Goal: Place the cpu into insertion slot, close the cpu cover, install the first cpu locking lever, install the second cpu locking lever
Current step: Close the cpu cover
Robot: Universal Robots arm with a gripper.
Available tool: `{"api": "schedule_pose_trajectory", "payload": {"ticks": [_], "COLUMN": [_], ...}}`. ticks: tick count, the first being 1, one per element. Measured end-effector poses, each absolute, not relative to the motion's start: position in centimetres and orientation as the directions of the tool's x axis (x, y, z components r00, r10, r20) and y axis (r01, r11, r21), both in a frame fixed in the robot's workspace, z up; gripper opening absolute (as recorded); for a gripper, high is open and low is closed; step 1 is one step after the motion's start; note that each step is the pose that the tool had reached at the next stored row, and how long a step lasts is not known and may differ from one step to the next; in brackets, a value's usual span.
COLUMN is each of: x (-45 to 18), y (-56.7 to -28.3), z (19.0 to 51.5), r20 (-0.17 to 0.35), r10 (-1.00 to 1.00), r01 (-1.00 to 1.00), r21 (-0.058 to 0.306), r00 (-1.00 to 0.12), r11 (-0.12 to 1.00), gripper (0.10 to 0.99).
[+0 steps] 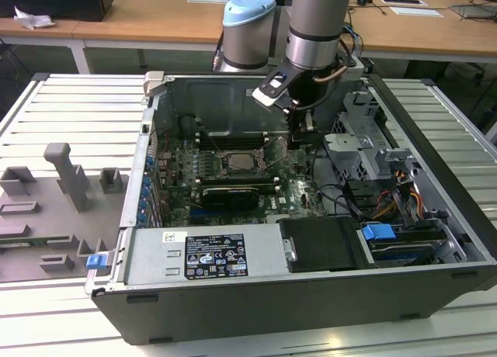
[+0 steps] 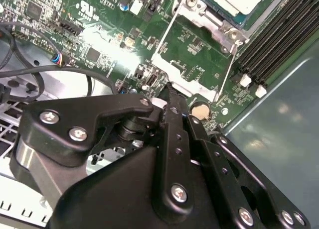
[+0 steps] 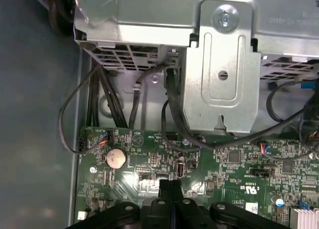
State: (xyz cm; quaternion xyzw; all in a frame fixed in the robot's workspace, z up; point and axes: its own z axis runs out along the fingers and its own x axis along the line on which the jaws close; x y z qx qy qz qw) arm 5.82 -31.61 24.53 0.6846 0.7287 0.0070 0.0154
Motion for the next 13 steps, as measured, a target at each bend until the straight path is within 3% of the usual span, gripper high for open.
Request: {"api": "schedule_pose_trajectory", "payload": {"ticks": [13], "x": [3.6], "y": [-31.6], "z": [24.6], "r20": [-0.013], "r10": [0.998], "r01": [0.998], "r21": [0.03], "r00": [-0.062], "r11": [0.062], "gripper": [0.106]}}
